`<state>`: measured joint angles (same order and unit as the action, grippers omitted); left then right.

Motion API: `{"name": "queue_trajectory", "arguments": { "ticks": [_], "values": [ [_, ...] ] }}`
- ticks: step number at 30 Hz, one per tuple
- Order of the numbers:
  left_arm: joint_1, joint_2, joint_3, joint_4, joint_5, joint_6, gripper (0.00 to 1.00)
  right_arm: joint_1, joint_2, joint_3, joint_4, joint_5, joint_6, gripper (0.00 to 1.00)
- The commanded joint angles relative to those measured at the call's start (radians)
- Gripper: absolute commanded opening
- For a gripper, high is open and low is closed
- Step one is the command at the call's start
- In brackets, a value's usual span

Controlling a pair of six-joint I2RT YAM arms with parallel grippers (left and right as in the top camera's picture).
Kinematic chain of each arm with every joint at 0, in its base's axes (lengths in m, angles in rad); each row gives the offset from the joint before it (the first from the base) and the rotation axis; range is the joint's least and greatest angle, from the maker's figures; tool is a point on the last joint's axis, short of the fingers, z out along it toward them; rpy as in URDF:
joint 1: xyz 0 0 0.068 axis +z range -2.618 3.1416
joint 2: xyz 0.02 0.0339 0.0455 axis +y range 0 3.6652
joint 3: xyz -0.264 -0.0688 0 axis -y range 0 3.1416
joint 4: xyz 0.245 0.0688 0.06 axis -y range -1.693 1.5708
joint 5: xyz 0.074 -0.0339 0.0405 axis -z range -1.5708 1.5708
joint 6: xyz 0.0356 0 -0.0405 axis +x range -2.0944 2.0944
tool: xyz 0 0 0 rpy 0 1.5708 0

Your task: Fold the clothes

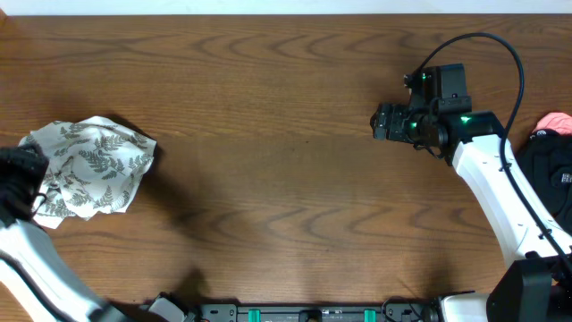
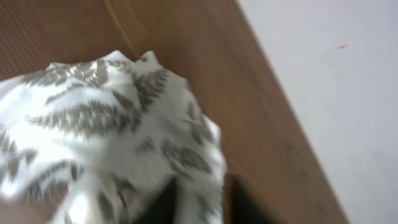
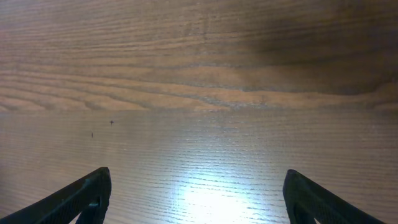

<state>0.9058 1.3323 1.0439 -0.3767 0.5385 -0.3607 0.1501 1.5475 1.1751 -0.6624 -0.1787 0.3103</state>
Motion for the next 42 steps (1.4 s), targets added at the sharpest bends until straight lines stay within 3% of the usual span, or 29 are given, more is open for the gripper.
{"name": "queue_trajectory", "arguments": {
  "ticks": [1, 9, 11, 14, 17, 20, 23, 30, 36, 40, 42],
  "values": [
    [-0.002, 0.132, 0.002, 0.039, -0.005, 0.105, 0.06, 0.008, 0.003, 0.001, -0.007, 0.005, -0.003, 0.86],
    [-0.002, 0.48, 0.002, 0.013, 0.028, 0.13, 0.06, 0.008, 0.003, 0.001, -0.024, -0.017, -0.003, 0.85],
    [-0.002, 0.503, 0.002, -0.002, 0.033, 0.132, 0.07, 0.008, 0.003, 0.001, -0.029, -0.017, -0.004, 0.84],
    [-0.002, 0.481, 0.005, -0.004, 0.123, 0.132, 0.17, 0.008, 0.003, 0.001, -0.032, -0.016, -0.005, 0.84],
    [-0.002, 0.408, 0.031, -0.012, 0.265, 0.119, 0.35, 0.008, 0.003, 0.001, -0.029, -0.016, -0.064, 0.85],
    [-0.003, 0.295, 0.063, -0.036, 0.362, 0.113, 0.41, 0.008, 0.003, 0.001, -0.029, -0.029, -0.188, 0.87],
    [-0.011, 0.138, 0.09, -0.073, 0.387, 0.121, 0.45, 0.008, 0.003, 0.001, -0.019, -0.071, -0.285, 0.87],
    [-0.069, -0.243, 0.098, -0.136, 0.385, 0.222, 0.49, 0.008, -0.011, 0.003, 0.092, -0.195, -0.289, 0.84],
    [-0.154, -0.448, 0.098, -0.33, 0.256, 0.447, 0.49, 0.007, -0.105, 0.011, 0.211, -0.21, -0.29, 0.83],
    [-0.245, -0.489, 0.098, -0.521, 0.222, 0.635, 0.5, 0.007, -0.195, 0.011, 0.258, -0.158, -0.289, 0.84],
    [-0.309, -0.51, 0.097, -0.589, 0.194, 0.664, 0.5, 0.007, -0.246, 0.01, 0.257, -0.094, -0.272, 0.84]
  ]
}}
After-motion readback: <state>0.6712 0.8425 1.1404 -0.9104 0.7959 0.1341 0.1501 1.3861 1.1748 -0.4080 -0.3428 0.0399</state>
